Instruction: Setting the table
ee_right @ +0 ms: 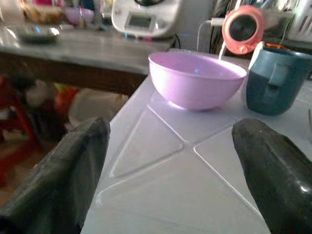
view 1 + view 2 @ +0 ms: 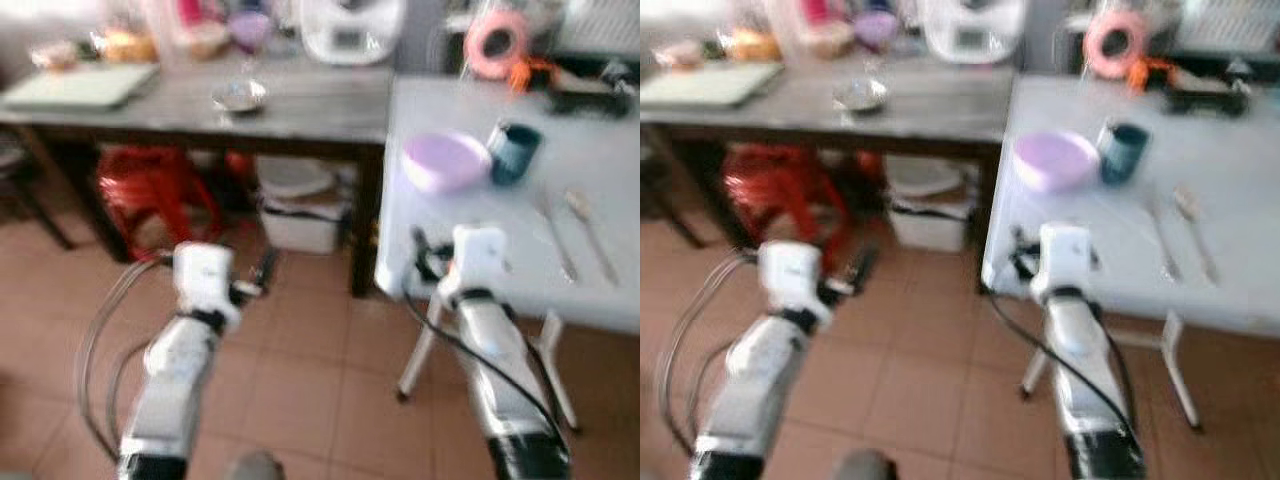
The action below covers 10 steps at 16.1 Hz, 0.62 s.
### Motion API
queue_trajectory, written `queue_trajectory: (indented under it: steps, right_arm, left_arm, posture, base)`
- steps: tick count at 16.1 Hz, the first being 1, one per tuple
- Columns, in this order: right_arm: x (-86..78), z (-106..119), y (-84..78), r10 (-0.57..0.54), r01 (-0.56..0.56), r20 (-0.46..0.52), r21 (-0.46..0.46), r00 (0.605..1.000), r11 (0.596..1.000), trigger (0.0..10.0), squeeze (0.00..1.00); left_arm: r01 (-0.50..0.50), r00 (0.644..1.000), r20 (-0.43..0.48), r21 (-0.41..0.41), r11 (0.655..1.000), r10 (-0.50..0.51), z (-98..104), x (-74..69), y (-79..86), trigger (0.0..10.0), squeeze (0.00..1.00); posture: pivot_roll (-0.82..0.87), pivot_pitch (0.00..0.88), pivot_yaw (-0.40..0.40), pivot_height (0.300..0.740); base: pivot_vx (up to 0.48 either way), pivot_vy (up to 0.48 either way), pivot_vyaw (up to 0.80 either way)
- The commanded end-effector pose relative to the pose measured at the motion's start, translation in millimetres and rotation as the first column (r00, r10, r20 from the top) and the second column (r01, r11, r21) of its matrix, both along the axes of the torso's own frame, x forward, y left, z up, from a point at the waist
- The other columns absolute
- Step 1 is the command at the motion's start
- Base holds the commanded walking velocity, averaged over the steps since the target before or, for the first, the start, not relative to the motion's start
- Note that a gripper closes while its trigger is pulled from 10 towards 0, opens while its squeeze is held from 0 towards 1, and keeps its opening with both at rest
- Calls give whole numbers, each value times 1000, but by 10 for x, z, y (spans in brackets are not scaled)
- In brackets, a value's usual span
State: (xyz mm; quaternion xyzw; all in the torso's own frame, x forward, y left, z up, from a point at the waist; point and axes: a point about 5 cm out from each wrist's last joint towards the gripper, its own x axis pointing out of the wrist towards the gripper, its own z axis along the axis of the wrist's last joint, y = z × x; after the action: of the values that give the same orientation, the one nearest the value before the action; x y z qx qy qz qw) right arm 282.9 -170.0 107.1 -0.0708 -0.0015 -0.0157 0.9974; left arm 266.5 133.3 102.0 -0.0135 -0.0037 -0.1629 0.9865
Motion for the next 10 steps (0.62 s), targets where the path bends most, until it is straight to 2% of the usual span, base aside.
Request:
queue_trajectory:
  steps: [1,6,10]
  right_arm:
    - [45,142,64,17,-18,68,9,998,1000,10000,0]
    - [51,144,30,1,-2,65,20,998,1000,10000,0]
    - [55,157,57,17,-18,72,19,997,1000,10000,0]
  left_arm:
    - [-9,999,34,12,1000,9,95,51,66,10000,0]
    - [-3,999,34,-13,1000,3,97,49,46,10000,0]
    - [-4,1000,31,-18,1000,5,98,48,48,10000,0]
  posture:
    - [-28,0,39,740]
    - [-30,0,38,740]
    - [-29,0,35,740]
  base:
    - [480,0,0]
    - [460,0,0]
    - [0,0,0]
